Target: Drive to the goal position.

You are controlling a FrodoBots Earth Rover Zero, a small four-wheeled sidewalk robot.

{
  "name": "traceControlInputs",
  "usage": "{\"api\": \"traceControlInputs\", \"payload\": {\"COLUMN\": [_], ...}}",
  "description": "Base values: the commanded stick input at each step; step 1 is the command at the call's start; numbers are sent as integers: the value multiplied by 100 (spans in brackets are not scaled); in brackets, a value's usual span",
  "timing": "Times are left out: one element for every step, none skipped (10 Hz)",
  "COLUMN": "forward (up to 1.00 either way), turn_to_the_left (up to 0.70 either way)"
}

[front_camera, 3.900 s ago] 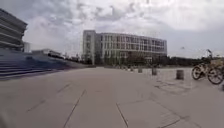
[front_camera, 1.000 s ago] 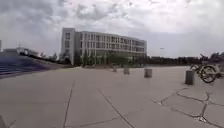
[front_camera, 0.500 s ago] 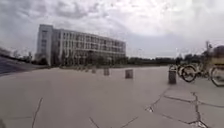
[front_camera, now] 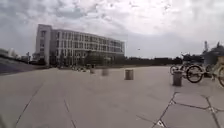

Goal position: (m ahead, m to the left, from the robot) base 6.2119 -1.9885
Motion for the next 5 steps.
{"api": "traceControlInputs", "payload": {"forward": [70,70,70,70,70], "turn_to_the_left": [-23,-24,-28,-30,-30]}}
